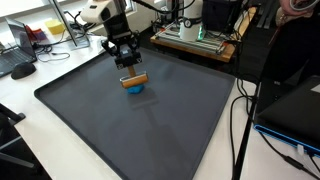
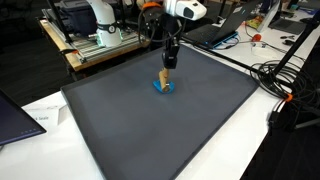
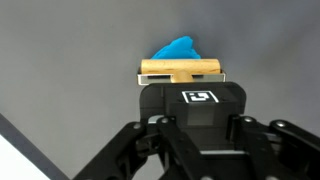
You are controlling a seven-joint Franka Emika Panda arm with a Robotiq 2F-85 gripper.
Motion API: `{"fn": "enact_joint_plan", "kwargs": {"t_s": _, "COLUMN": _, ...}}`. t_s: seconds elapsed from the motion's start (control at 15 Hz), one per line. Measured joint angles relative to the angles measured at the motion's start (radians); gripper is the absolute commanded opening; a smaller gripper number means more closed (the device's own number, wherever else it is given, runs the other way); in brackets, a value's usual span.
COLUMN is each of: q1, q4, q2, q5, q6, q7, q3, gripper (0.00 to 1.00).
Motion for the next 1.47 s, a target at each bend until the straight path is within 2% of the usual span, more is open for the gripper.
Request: {"fn": "enact_joint_plan", "kwargs": {"t_s": 1.47, "q1": 0.000, "q4": 0.001, "q2": 0.009, "q5": 0.001, "q6": 0.019, "q7": 0.032, "q3": 0.014, "gripper": 0.22}}
